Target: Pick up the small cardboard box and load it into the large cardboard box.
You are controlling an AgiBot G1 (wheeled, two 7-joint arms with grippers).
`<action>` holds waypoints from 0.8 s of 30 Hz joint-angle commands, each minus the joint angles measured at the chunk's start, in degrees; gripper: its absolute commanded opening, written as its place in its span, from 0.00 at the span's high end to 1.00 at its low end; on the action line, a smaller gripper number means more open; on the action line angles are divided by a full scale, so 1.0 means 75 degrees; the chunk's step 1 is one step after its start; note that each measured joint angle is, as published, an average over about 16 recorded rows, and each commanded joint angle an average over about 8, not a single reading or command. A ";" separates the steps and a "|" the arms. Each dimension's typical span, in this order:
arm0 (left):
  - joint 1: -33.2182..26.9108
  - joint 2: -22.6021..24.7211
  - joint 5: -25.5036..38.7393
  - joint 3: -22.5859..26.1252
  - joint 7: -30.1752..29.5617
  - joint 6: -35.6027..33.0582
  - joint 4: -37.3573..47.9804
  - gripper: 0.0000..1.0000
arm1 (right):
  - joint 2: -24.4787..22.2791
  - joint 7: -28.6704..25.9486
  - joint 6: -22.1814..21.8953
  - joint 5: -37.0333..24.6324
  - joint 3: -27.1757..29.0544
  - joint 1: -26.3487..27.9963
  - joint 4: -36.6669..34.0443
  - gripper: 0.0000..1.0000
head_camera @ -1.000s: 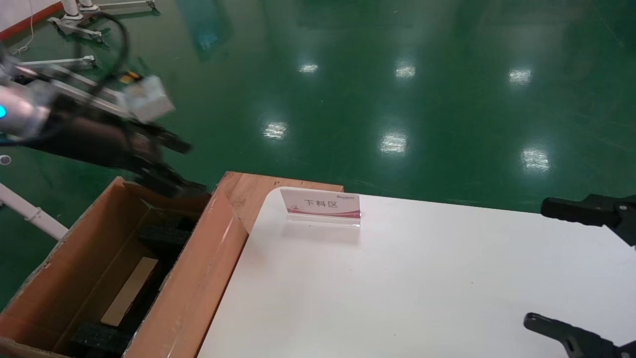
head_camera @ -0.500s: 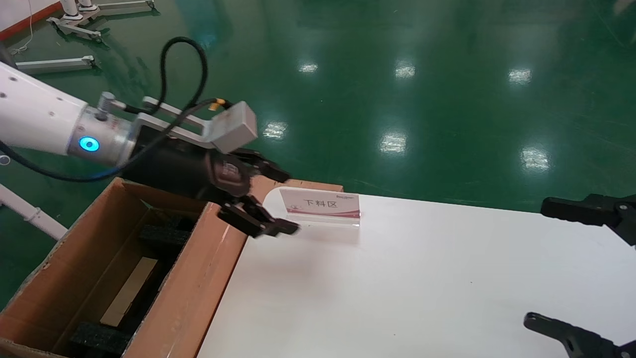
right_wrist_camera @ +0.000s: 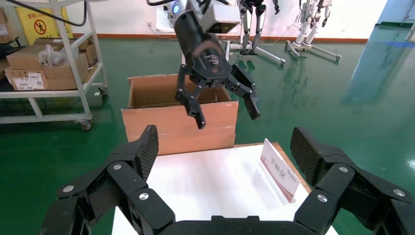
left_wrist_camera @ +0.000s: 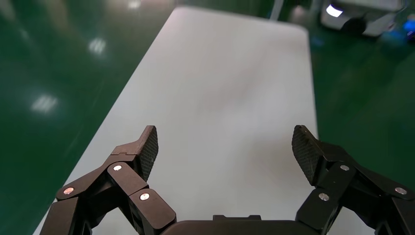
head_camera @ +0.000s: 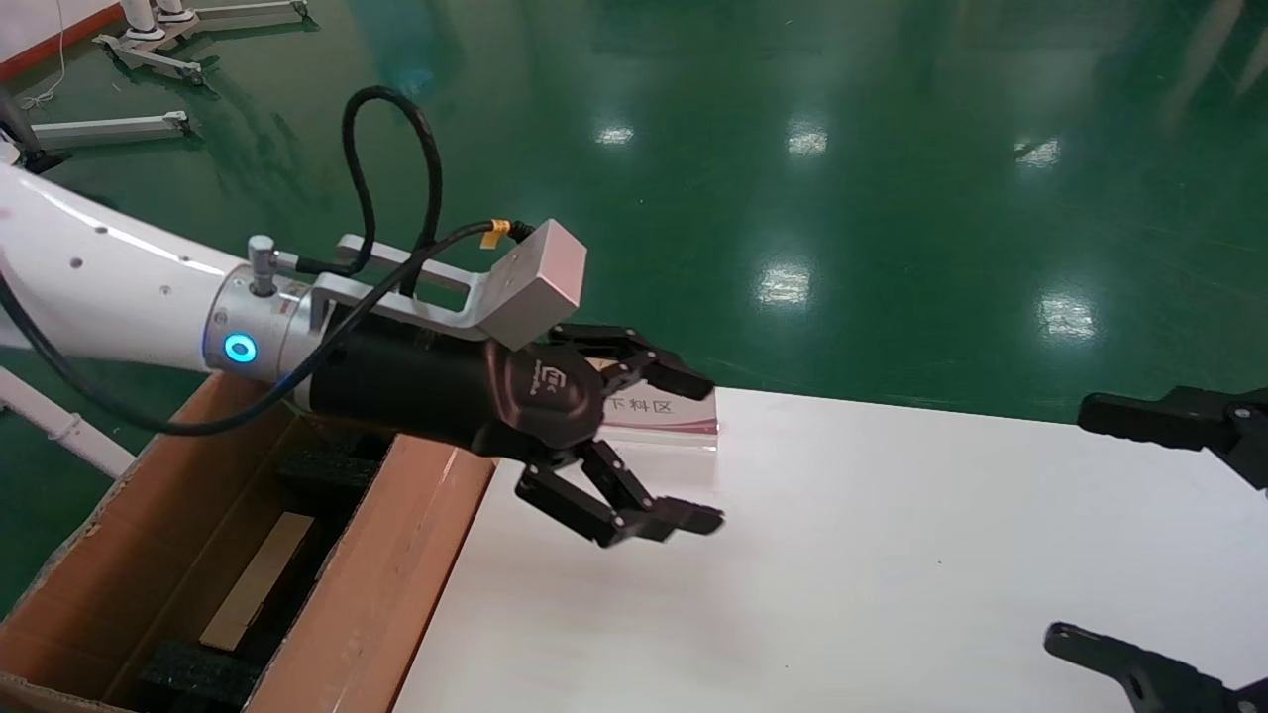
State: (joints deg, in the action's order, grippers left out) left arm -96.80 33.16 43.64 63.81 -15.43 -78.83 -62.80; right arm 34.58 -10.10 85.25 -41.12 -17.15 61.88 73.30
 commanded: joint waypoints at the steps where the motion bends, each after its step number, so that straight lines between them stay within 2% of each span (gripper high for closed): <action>1: 0.0389 0.0021 -0.0020 -0.0528 0.0052 -0.0076 -0.0119 0.00 | 0.0000 0.0000 0.0000 0.0001 -0.0001 0.0000 0.0000 0.00; 19: 0.3893 0.0205 -0.0197 -0.5280 0.0517 -0.0758 -0.1190 0.00 | -0.0003 0.0004 -0.0003 0.0005 -0.0007 0.0002 0.0000 0.00; 24: 0.4696 0.0246 -0.0236 -0.6372 0.0617 -0.0910 -0.1429 0.00 | -0.0004 0.0005 -0.0005 0.0006 -0.0008 0.0001 -0.0001 0.00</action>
State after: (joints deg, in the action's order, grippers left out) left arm -62.71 34.95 41.92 17.54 -10.98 -85.44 -73.18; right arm 34.55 -10.06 85.22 -41.07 -17.21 61.88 73.29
